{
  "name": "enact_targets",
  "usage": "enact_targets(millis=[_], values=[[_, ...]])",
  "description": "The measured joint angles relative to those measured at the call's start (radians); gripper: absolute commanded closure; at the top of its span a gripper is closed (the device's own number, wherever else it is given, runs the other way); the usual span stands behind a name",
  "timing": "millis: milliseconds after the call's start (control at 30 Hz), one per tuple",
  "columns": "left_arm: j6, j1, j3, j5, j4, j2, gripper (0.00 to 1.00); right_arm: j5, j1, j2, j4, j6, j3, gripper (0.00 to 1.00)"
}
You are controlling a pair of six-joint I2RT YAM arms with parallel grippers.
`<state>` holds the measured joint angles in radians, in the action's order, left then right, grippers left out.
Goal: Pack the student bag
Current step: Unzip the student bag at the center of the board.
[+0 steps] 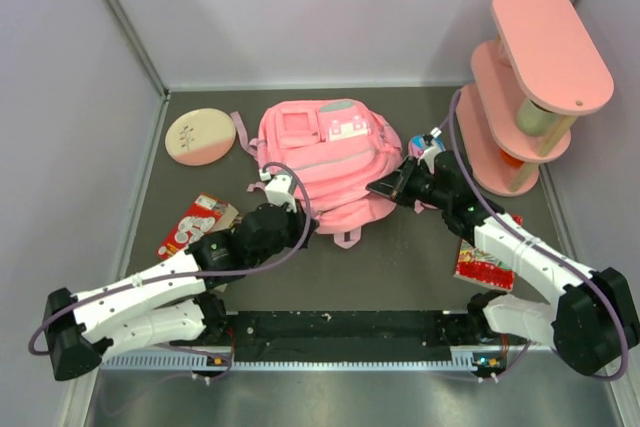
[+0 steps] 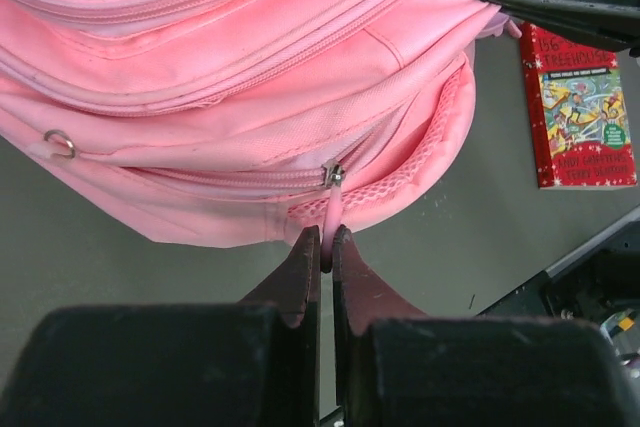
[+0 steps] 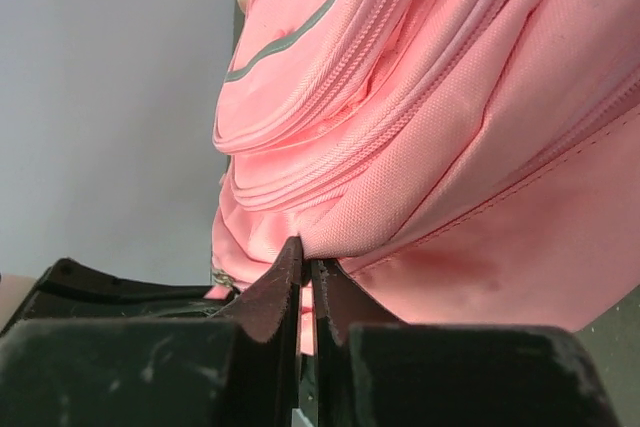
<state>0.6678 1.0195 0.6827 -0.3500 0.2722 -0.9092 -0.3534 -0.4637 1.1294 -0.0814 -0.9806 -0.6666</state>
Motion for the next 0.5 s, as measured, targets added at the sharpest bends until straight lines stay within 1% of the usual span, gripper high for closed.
enact_targets(millis=[100, 233, 500], values=[[-0.045, -0.021, 0.038, 0.030, 0.058, 0.032, 1.00, -0.020, 0.002, -0.009, -0.011, 0.013, -0.003, 1.00], [-0.109, -0.055, 0.124, 0.089, 0.162, -0.030, 1.00, -0.035, 0.002, -0.012, -0.027, 0.028, -0.003, 1.00], [-0.171, -0.147, 0.130, 0.189, 0.217, -0.093, 1.00, -0.048, 0.003, -0.012, -0.008, 0.066, -0.003, 1.00]])
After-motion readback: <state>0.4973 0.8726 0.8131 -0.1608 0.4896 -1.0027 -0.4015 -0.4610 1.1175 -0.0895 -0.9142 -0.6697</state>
